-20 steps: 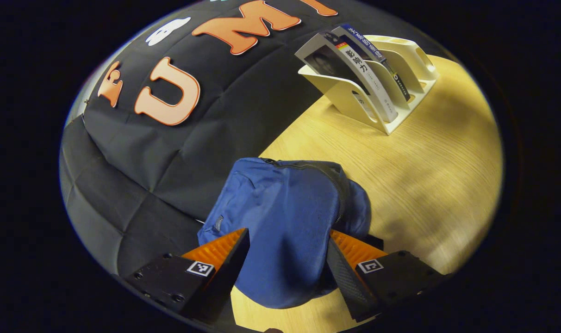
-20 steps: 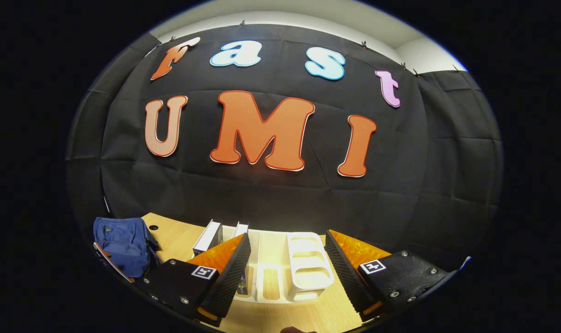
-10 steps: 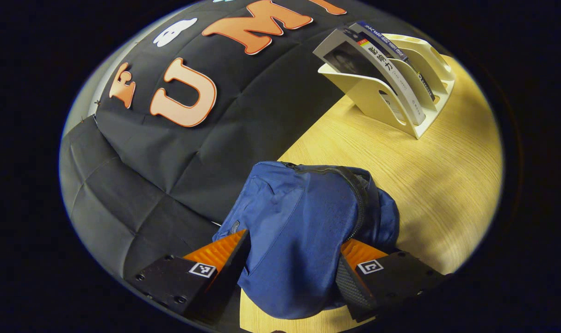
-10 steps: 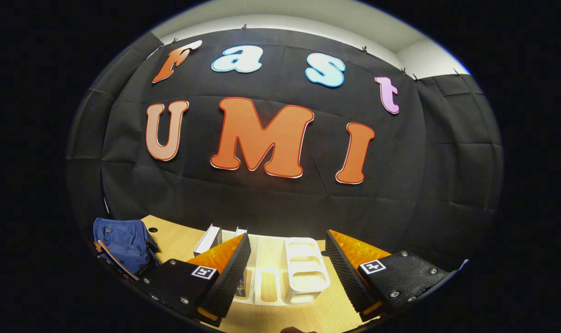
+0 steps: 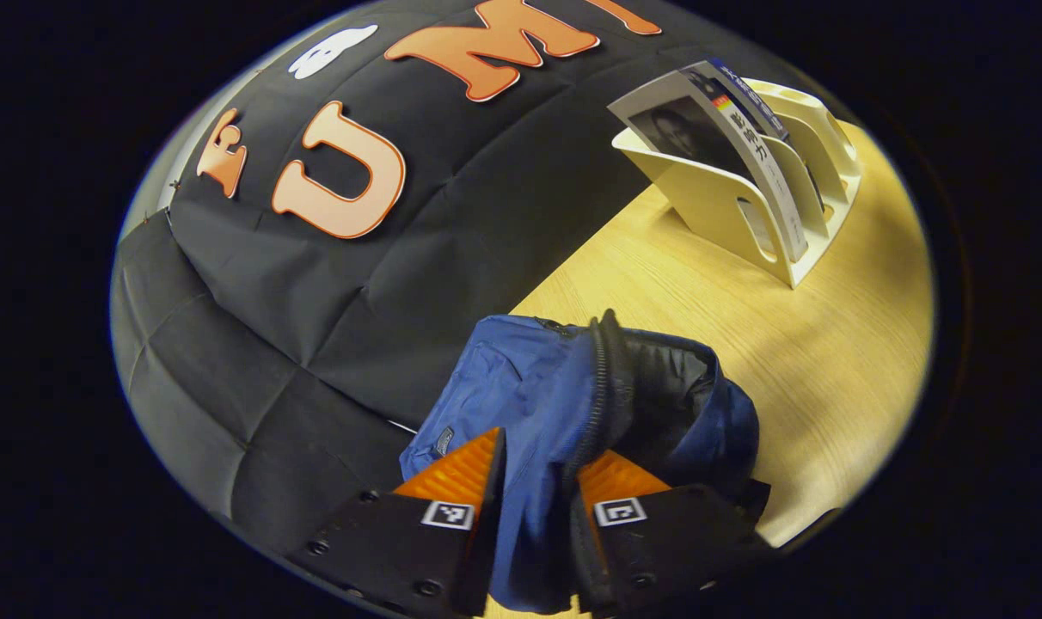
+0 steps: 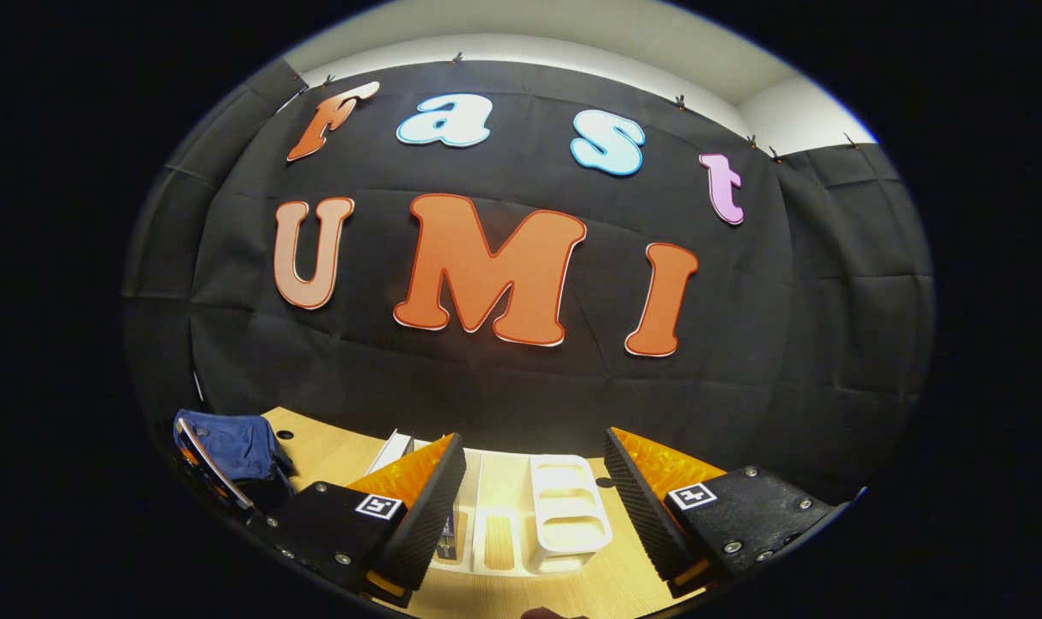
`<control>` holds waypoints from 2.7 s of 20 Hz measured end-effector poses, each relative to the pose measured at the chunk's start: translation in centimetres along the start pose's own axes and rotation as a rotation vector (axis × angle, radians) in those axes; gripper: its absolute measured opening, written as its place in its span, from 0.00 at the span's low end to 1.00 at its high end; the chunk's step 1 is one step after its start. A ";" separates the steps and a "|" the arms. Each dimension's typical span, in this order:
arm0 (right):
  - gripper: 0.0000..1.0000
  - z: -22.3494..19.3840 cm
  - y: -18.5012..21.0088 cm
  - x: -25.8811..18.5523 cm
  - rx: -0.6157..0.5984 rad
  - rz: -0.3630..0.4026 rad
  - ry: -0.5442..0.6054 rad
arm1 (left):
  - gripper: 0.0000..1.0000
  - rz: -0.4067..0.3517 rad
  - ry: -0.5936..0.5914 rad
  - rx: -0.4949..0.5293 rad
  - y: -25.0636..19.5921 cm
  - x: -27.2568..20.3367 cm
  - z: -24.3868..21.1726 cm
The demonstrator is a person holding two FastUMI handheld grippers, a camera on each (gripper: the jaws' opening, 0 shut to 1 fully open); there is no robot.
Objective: Open the schoolbag, grab two books from the bookshelf and put them into the schoolbag.
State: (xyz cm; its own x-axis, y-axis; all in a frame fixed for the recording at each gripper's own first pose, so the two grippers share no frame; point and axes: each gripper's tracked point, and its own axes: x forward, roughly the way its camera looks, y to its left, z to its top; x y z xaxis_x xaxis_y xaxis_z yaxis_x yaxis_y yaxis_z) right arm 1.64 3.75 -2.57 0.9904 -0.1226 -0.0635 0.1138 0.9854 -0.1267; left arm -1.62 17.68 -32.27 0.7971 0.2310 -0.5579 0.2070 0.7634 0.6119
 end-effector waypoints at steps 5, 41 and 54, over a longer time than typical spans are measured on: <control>0.96 1.2 1.0 0.6 0.001 0.023 -0.021 | 0.15 -0.089 0.037 -0.051 1.9 -0.1 1.0; 0.58 -15.1 19.1 12.9 -0.185 0.335 1.037 | 0.07 -0.546 0.132 -0.166 11.4 4.1 7.7; 0.37 -17.0 18.8 12.3 -0.081 0.306 1.305 | 0.08 -0.568 0.134 -0.179 10.8 4.3 7.2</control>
State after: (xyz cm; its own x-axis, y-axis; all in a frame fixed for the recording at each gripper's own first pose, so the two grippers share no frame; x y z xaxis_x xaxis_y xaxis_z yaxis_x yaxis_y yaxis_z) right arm 14.68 18.73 -22.53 0.1723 0.0328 -0.9845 -0.1472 0.9891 0.0072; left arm 8.09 22.61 -24.02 0.5095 -0.1765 -0.8422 0.4712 0.8762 0.1014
